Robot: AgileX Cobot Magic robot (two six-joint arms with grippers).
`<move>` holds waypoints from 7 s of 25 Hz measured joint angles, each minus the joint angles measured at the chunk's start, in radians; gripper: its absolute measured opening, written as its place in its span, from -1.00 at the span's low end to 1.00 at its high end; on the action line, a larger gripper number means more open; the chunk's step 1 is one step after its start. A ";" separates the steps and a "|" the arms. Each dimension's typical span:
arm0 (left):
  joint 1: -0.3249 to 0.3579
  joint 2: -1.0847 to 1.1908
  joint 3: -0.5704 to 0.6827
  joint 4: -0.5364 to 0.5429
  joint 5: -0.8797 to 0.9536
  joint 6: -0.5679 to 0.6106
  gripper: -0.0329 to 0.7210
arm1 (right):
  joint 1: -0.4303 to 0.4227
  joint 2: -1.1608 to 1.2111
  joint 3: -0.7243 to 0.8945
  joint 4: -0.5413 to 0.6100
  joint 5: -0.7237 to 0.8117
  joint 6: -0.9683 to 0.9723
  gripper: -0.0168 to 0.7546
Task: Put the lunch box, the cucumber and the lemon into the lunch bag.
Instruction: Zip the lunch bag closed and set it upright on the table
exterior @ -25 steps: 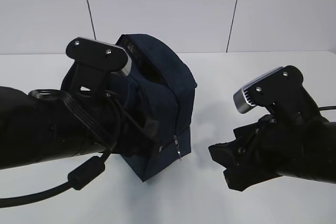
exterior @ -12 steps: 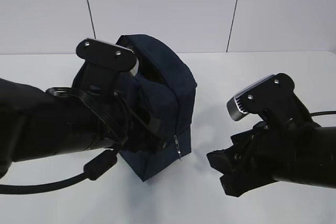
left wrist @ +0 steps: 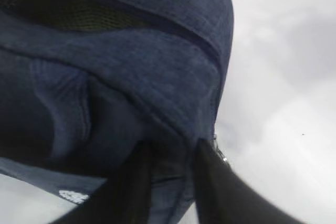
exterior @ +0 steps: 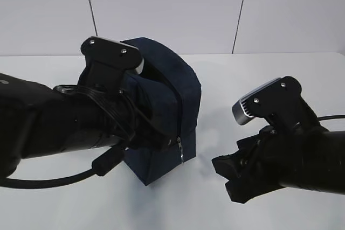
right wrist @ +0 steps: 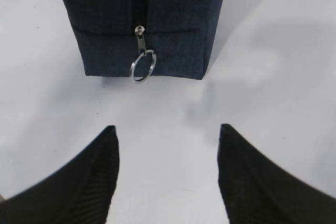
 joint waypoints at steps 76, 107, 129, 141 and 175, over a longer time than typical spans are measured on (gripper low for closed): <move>0.000 0.010 -0.004 0.023 -0.006 0.000 -0.93 | 0.158 0.471 -0.002 -0.323 -0.615 0.416 0.16; 0.000 0.010 -0.004 0.025 -0.006 0.000 -0.93 | 0.158 0.545 -0.002 -0.232 -0.778 0.401 -0.06; 0.000 0.010 -0.004 0.025 -0.006 0.000 -0.93 | 0.158 0.569 -0.002 -0.222 -0.817 0.335 -0.06; 0.000 0.010 -0.004 0.025 -0.006 0.000 -0.93 | 0.158 0.573 -0.014 -0.248 -0.847 0.333 -0.36; 0.000 0.010 -0.004 0.025 -0.006 0.000 -0.93 | 0.158 0.602 -0.024 -0.180 -0.841 0.333 -0.36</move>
